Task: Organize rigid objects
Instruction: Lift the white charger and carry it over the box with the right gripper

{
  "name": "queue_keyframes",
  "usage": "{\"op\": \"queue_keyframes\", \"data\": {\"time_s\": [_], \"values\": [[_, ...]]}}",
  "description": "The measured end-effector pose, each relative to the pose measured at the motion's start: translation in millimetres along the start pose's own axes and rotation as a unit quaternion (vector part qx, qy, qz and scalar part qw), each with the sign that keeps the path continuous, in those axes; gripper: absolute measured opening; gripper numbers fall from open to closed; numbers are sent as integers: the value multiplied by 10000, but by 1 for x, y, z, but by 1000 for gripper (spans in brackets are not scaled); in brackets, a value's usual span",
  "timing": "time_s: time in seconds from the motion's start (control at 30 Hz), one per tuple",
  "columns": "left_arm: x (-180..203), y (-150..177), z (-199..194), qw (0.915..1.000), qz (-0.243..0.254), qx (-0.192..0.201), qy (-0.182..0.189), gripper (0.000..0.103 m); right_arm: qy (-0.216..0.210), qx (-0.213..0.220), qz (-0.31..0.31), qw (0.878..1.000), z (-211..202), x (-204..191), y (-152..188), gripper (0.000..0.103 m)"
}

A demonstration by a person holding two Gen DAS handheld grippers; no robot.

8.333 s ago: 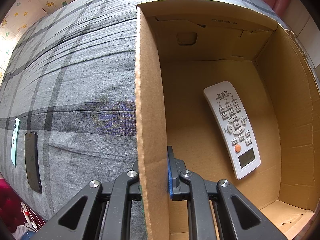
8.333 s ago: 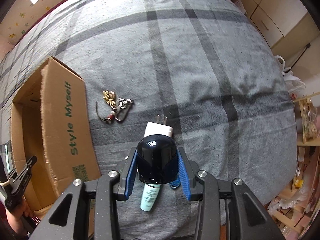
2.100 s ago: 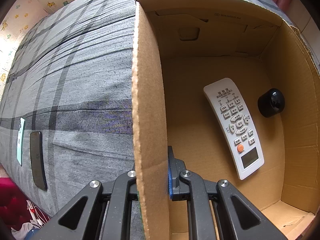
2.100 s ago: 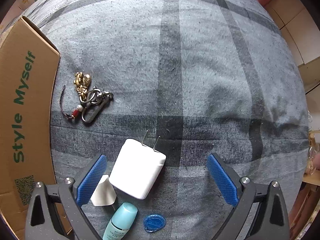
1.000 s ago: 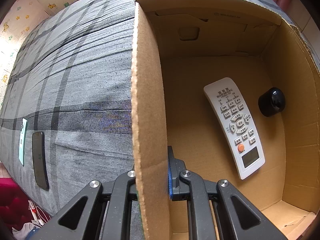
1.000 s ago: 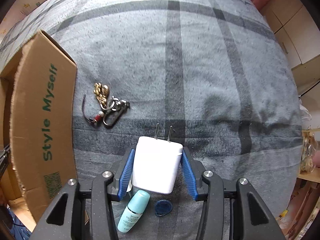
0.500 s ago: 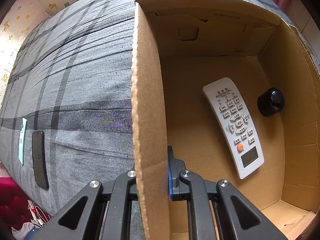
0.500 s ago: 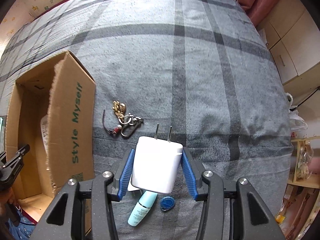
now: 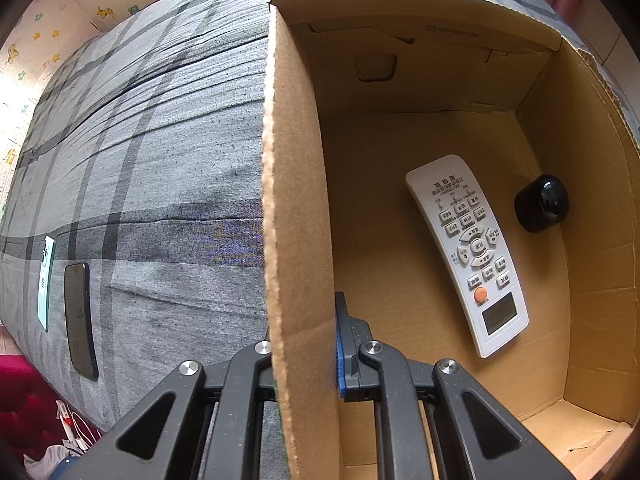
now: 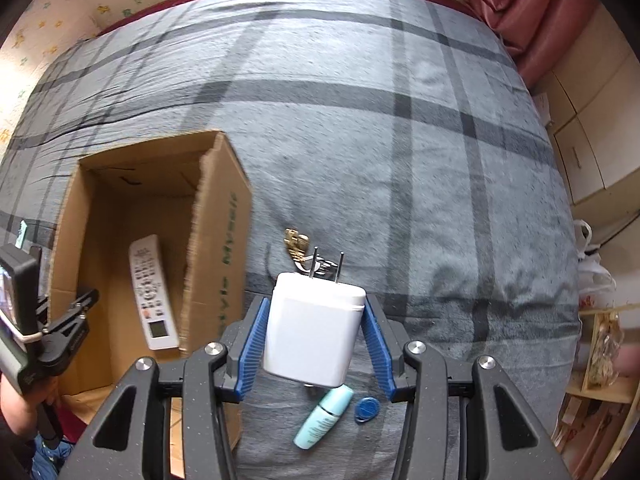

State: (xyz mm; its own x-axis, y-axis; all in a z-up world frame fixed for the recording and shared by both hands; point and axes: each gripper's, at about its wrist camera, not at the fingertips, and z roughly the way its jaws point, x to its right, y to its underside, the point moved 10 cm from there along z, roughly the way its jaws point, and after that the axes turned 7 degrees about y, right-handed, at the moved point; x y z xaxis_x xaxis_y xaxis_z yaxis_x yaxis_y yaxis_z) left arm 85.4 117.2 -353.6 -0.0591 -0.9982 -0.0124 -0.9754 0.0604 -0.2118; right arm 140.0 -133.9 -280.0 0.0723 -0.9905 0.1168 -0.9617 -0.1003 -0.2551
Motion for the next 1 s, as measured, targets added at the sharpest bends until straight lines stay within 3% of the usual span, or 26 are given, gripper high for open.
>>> {"op": "queue_keyframes", "data": {"time_s": [0.5, 1.0], "values": [[-2, 2, 1, 10000, -11, 20, 44, 13, -401, 199, -755, 9961, -23, -90, -13, 50], [-2, 2, 3, 9999, -53, 17, 158, 13, -513, -51, -1289, 9903, 6, -151, -4, 50]]}}
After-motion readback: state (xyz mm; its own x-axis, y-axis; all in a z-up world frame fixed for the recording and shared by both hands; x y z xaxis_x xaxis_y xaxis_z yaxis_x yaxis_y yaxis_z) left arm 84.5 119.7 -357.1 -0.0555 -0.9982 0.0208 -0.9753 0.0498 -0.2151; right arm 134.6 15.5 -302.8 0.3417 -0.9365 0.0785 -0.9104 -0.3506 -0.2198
